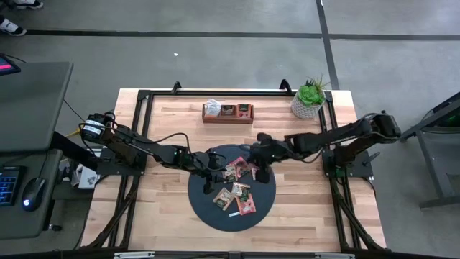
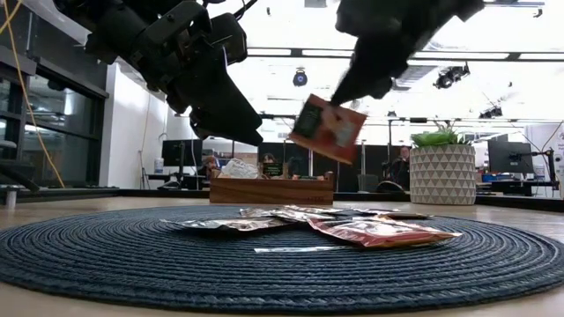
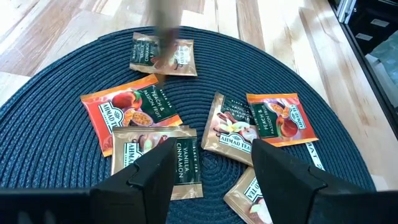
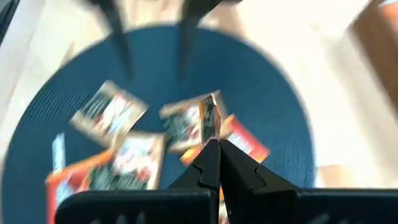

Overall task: Pick & Place Tea
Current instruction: Put the orange tea bag into the right section of the wooden organizer

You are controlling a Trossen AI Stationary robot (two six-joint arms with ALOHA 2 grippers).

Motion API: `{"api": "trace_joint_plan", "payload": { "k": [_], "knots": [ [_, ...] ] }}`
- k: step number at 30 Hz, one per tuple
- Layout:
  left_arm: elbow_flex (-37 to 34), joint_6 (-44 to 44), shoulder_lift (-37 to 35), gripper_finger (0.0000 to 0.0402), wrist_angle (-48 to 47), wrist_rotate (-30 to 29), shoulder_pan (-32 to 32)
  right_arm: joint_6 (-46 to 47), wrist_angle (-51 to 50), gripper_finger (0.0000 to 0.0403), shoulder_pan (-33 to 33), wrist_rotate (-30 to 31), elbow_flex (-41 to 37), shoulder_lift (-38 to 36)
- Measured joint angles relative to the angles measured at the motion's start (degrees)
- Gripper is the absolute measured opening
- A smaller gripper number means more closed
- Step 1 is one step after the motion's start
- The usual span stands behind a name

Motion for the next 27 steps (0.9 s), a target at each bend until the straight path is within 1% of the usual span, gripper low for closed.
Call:
{"api": "trace_joint_plan", "payload": {
  "k": [6, 8, 9, 17, 21, 24, 27],
  "knots": [
    [0.0, 0.0, 0.0, 0.0206, 0.0, 0.4, 0.0, 0.3, 7.3, 0.0, -4.8, 3.0, 0.0, 0.0],
    [0.0, 0.0, 0.0, 0.0206, 0.0, 0.4, 0.0, -0.2, 7.9, 0.0, -7.2, 4.5, 0.0, 0.0],
    [0.0, 0.0, 0.0, 0.0206, 0.0, 0.4, 0.0, -0.3, 9.8, 0.0, -8.5, 4.7, -0.5, 0.0],
    [0.0, 0.0, 0.0, 0.0206, -0.4, 1.1, 0.0, 2.5, 37.7, 0.0, -18.4, 1.2, -13.2, 0.0],
    [0.0, 0.6, 0.0, 0.0206, -0.4, 1.4, 0.0, 4.7, 48.5, 0.0, -23.9, 0.5, -18.2, 0.0],
    [0.0, 1.1, 0.0, 0.0206, -0.4, 0.9, 0.0, 5.9, 53.5, 0.0, -27.8, 0.4, -20.4, 0.0],
    [0.0, 1.1, 0.0, 0.0206, -0.4, 0.3, 0.0, 6.1, 54.5, 0.0, -31.3, -1.3, -21.0, 0.2]
  ]
}}
